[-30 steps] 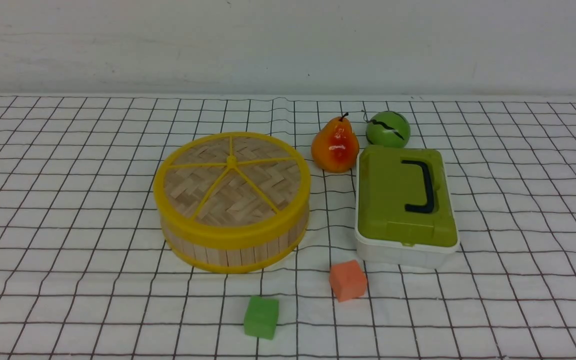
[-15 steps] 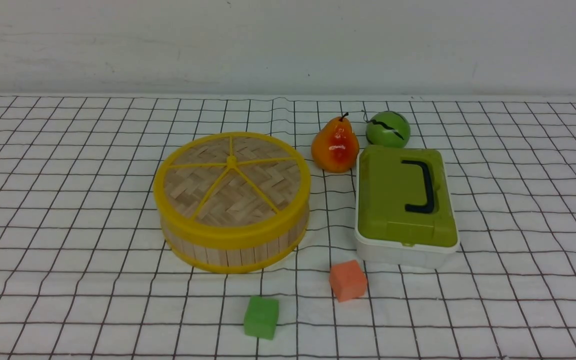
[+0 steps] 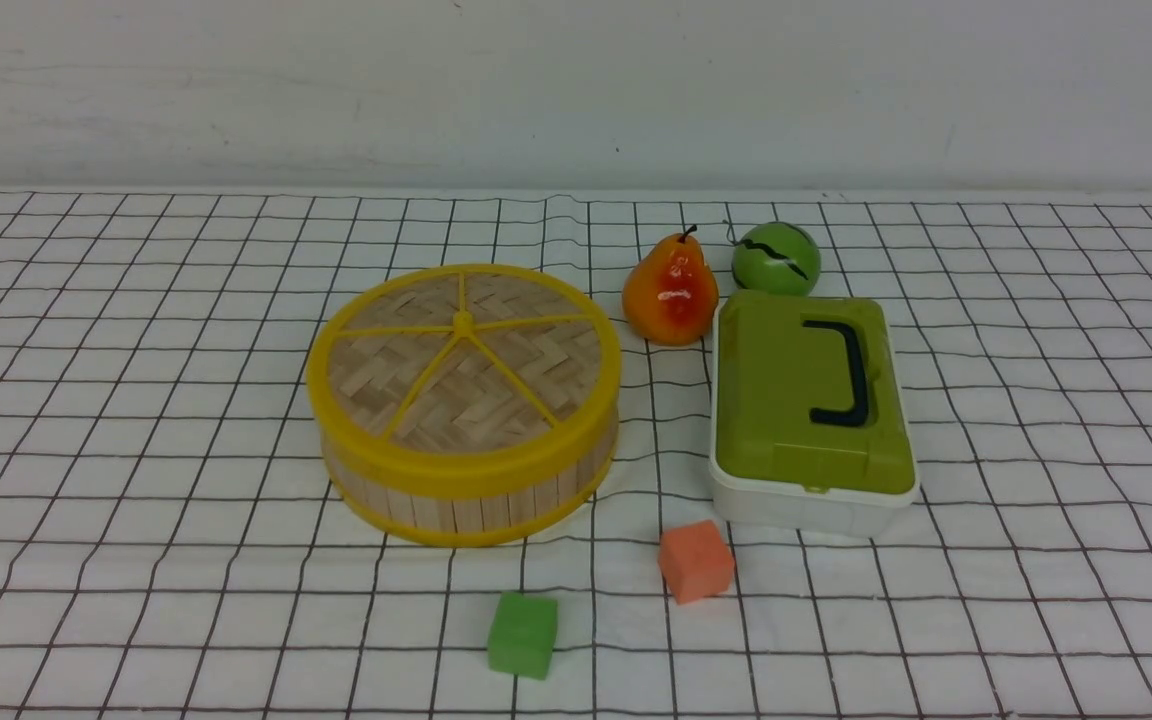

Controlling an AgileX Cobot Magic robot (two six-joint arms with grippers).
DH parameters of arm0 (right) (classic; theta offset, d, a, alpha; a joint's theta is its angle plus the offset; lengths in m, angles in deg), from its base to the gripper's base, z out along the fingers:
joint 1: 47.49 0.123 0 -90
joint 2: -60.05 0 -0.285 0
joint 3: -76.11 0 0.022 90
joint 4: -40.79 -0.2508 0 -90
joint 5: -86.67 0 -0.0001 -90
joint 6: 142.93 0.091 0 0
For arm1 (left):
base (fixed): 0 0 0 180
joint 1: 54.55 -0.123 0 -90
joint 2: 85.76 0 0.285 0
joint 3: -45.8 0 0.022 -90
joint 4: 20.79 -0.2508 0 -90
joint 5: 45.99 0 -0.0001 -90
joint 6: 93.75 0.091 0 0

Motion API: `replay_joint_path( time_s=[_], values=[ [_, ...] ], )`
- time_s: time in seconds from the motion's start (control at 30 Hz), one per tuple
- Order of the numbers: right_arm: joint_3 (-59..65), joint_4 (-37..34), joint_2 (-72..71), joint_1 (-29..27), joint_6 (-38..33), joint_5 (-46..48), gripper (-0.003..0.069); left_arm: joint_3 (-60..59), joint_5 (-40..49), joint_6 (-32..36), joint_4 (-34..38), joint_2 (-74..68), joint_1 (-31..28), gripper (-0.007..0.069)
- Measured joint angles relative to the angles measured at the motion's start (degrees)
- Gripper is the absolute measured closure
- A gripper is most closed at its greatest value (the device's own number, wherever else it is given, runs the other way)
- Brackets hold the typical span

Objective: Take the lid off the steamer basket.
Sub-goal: Use the left arm to lift the lid of the steamer

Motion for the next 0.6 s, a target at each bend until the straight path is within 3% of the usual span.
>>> replay_joint_path(
  time_s=[0.3, 0.53, 0.6],
  values=[
    [0.0, 0.0, 0.0, 0.0, 0.0, 0.0, 0.0419, 0.0, -4.25, 0.0, 0.06, 0.0, 0.0, 0.0602],
    [0.0, 0.0, 0.0, 0.0, 0.0, 0.0, 0.0419, 0.0, -16.12, 0.0, 0.08, 0.0, 0.0, 0.0593],
    [0.0, 0.0, 0.0, 0.0, 0.0, 0.0, 0.0419, 0.0, -24.8, 0.0, 0.08, 0.0, 0.0, 0.0587]
  ],
)
